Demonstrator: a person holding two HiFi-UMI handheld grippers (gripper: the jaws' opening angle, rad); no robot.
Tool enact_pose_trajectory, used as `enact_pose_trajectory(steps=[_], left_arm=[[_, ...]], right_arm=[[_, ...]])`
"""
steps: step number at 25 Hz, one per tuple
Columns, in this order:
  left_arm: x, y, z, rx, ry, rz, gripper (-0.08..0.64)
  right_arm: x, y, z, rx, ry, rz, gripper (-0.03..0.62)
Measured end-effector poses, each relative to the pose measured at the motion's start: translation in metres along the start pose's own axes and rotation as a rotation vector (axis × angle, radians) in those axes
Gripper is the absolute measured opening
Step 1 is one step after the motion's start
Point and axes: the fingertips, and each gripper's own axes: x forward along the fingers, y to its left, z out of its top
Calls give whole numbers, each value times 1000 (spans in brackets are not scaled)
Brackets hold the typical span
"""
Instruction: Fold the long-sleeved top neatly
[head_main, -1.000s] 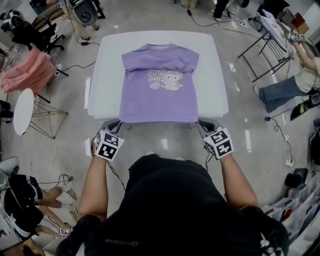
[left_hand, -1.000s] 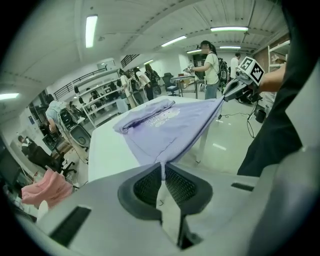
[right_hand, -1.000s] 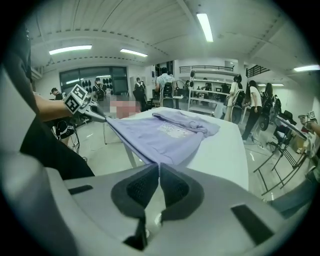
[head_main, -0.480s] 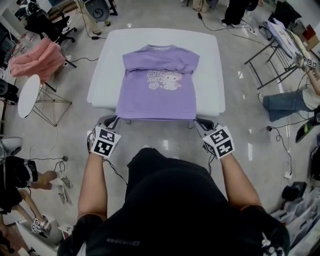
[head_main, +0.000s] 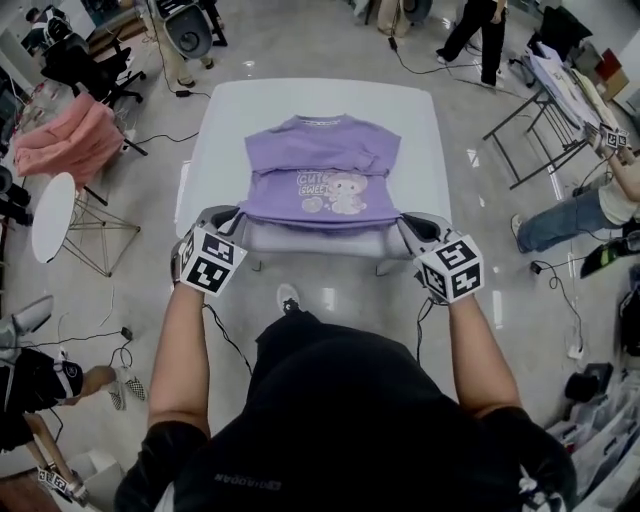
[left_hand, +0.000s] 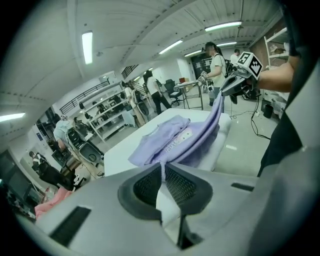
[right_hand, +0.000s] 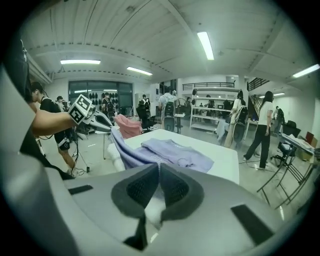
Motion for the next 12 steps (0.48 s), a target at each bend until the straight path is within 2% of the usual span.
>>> enact_pose_trajectory(steps=[3,7,12], left_arm=[[28,35,26,35,-13,-37,28],[75,75,58,43,2,-116,28],[126,106,77,79,15,-215,28]], right_arm=[[23,-25,27,45,-17,-50,14],[52,-67,57,91,-16,-125,14],[85,-109,79,149,-6,-223,14]])
